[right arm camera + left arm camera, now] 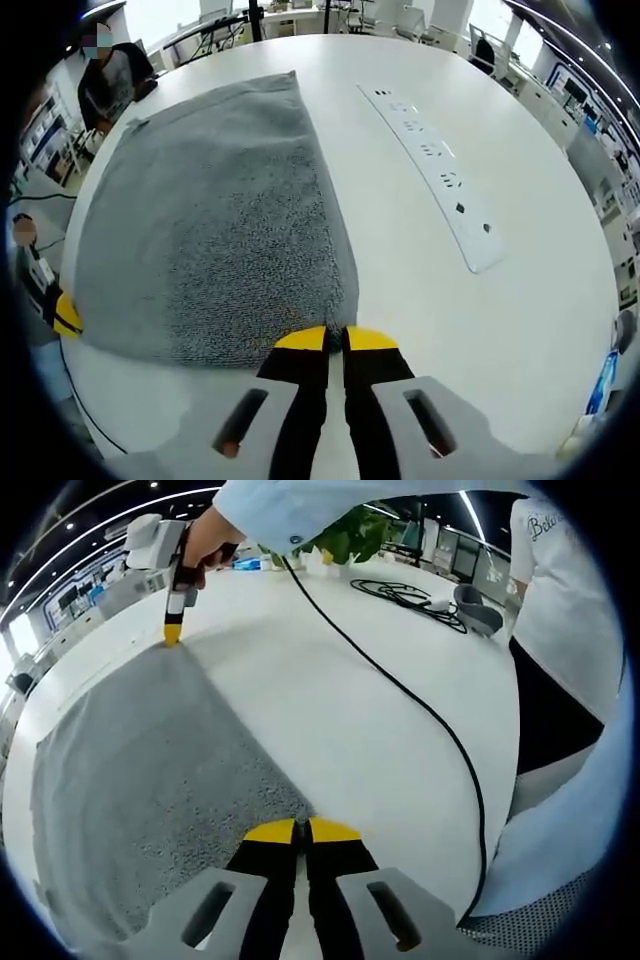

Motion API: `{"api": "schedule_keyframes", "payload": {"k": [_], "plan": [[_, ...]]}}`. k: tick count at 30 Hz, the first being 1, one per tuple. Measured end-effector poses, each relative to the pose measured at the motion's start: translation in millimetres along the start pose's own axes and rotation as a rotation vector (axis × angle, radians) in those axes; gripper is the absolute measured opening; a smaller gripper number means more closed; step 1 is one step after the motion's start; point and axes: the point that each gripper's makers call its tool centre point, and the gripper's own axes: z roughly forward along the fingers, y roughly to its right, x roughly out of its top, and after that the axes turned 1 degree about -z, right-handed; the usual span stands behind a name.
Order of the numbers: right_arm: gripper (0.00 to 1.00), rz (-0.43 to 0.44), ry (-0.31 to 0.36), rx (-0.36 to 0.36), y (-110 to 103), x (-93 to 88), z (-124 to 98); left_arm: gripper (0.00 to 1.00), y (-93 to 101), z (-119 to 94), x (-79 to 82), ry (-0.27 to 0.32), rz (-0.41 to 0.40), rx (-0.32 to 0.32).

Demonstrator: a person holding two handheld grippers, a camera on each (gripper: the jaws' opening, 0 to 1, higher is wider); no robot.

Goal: Fold the towel on the table until its edges align and the towel forms a compact rectangular stack.

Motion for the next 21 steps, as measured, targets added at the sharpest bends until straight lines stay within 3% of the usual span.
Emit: {"api": "schedule_keyframes", "payload": {"k": [21], "plan": [[0.02, 0.002, 0.004, 0.000, 1.3, 0.2, -0.8, 0.03, 0.5, 0.5, 0.8, -0.003, 0.000, 0.001]]}}
